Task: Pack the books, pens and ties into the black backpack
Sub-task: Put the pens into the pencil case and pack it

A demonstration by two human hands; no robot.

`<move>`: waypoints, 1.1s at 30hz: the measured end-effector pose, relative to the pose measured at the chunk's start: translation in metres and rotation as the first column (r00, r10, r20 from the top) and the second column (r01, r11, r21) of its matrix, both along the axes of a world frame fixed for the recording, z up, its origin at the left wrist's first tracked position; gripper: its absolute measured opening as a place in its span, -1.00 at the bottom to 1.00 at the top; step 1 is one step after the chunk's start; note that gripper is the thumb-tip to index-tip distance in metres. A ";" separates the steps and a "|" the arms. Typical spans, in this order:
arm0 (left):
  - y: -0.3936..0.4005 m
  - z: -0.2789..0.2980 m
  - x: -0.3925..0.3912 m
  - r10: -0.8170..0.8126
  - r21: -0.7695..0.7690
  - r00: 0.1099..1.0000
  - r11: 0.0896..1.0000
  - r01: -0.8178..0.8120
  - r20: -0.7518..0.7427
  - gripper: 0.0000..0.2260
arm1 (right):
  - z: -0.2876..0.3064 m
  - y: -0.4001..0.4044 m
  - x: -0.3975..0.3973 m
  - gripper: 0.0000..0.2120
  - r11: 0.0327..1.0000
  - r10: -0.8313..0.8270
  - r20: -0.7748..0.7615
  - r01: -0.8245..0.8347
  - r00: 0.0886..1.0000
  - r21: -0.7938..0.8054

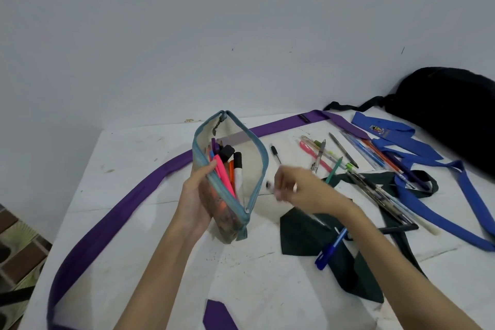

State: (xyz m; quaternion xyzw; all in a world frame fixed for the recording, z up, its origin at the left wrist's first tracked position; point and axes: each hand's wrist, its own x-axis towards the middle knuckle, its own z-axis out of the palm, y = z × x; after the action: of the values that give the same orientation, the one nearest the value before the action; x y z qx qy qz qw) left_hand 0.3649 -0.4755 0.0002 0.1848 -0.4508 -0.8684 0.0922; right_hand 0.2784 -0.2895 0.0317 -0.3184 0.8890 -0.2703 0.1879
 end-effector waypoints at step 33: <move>-0.006 -0.010 -0.002 -0.098 0.181 0.992 0.980 0.083 0.076 -0.74 | -0.054 -0.038 -0.072 -0.67 0.882 -0.401 -0.190 0.434 0.896 0.185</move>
State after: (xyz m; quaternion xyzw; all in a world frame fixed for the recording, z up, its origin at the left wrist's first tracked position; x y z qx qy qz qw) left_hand 0.3626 -0.4820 -0.0094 0.2080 -0.3828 -0.8999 0.0167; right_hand 0.2060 -0.3278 -0.0224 -0.1147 0.9726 -0.1790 0.0940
